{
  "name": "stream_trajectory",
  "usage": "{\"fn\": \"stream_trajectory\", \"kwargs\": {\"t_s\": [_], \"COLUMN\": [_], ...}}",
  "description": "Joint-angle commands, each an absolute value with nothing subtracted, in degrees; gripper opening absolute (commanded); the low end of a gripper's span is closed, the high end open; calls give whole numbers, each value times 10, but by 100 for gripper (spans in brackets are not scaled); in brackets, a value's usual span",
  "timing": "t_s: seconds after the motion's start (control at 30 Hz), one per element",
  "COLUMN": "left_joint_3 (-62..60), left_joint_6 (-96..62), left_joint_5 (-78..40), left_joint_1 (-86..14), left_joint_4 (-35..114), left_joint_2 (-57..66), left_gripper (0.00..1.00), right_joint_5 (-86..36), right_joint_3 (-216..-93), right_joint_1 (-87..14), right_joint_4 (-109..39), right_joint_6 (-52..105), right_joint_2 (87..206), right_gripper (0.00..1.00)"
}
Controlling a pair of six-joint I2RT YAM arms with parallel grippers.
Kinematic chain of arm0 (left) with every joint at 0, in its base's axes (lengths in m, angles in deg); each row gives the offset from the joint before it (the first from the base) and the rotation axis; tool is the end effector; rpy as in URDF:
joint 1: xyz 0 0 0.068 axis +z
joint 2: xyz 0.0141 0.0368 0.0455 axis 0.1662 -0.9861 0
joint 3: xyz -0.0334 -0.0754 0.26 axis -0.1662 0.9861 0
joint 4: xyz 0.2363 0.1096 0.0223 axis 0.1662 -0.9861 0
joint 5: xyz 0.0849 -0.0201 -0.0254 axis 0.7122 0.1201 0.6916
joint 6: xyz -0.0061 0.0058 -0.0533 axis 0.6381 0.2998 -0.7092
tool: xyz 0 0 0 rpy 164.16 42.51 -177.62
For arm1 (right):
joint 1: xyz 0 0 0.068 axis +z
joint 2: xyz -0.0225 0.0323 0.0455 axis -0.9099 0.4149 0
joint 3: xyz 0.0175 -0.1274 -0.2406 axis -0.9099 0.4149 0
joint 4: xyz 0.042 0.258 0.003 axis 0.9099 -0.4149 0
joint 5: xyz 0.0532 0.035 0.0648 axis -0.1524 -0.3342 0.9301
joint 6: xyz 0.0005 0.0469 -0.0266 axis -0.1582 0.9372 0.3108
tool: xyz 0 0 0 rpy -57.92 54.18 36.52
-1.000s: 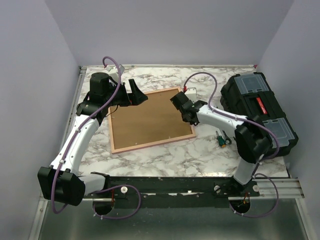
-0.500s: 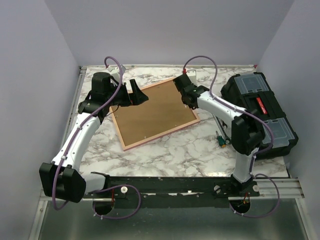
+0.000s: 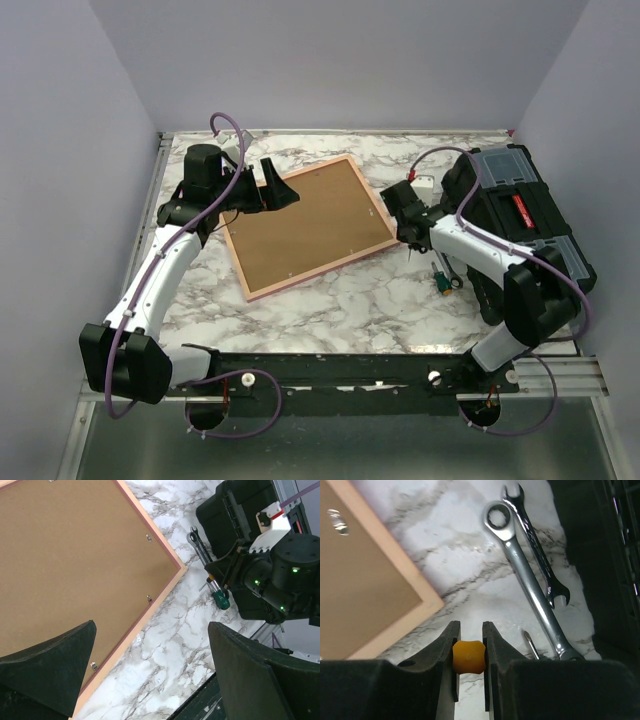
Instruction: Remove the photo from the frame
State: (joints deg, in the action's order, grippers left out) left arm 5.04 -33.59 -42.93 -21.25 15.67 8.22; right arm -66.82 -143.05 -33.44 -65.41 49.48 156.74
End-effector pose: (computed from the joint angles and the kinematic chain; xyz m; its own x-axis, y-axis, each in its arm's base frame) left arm 0.2703 -0.0752 0.3526 -0.6959 -0.2654 -0.6673 0.3446 0.6919 -0.6345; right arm 0.2870 0.1559 0.2335 -0.7089 0.0404 -0.7042 0.2023 0.9681 -0.1481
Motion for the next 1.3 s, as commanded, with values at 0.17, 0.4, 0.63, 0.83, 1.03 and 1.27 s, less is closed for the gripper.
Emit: {"fn": "stream_trajectory", "kwargs": {"t_s": [0.17, 0.4, 0.63, 0.83, 1.03, 1.27], "left_joint_3": [57, 57, 58, 55, 57, 48], "left_joint_6": [-336, -337, -339, -336, -341, -347], "left_joint_5": [-445, -448, -451, -448, -459, -487], "left_joint_1": [-214, -217, -220, -220, -233, -253], "left_joint_4": [170, 171, 171, 169, 172, 158], "left_joint_2": [79, 77, 69, 62, 30, -80], "left_gripper": [98, 98, 98, 98, 98, 90], "right_joint_5": [-653, -659, -669, -681, -635, -546], "right_joint_3": [-1392, -1394, -1443, -1538, -1630, -1592], "right_joint_1": [-348, -348, -357, -372, -379, -376], "right_joint_4": [-569, -513, -444, -409, -383, -436], "right_joint_6": [558, 556, 525, 472, 400, 446], "right_joint_2": [1584, 1621, 1677, 1743, 1791, 1722], "right_gripper": [0, 1, 1, 1, 1, 1]}}
